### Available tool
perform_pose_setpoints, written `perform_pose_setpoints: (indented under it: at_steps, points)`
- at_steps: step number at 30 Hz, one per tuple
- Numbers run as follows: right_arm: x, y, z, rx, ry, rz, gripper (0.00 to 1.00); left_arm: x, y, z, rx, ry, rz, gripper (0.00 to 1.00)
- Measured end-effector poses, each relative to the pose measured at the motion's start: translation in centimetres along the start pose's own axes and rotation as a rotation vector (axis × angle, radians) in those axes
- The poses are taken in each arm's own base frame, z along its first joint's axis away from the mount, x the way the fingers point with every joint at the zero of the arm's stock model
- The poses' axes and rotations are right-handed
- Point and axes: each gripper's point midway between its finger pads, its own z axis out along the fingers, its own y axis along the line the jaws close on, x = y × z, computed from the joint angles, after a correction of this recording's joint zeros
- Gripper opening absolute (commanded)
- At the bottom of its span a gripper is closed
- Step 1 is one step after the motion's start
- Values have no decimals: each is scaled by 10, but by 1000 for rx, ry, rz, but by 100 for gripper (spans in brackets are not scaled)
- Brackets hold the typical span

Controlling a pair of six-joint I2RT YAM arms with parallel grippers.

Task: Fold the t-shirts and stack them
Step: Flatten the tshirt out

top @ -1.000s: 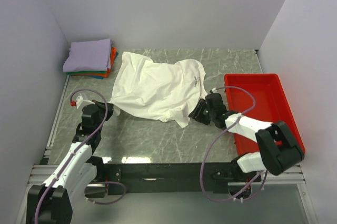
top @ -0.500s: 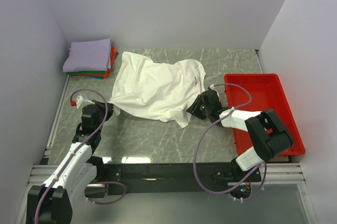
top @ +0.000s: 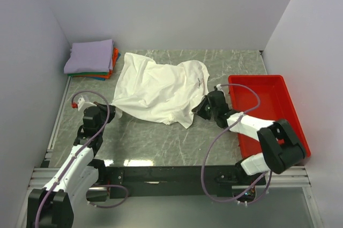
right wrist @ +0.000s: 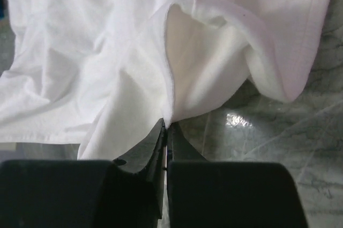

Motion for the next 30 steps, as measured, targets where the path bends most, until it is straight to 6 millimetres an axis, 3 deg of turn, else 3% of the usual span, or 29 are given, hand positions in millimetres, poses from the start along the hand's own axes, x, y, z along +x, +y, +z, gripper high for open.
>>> perform_pose_setpoints:
  at_steps: [6, 14, 19, 24, 30]
  points:
    - [-10, 15, -23, -44, -30, -4, 0, -1, 0, -3, 1, -1, 2, 1]
    - [-10, 18, -48, -57, -30, -31, 4, -3, -2, -9, 9, -7, 2, 1]
    - [12, -6, -51, -26, 14, -35, 22, -8, -8, -14, 32, -23, -3, 1]
    - [39, -36, -56, 15, 72, -22, 31, -9, -8, -16, 35, -25, -3, 1]
    - [50, -41, -57, 8, 92, -19, 40, -7, -5, -17, 24, -17, -1, 1]
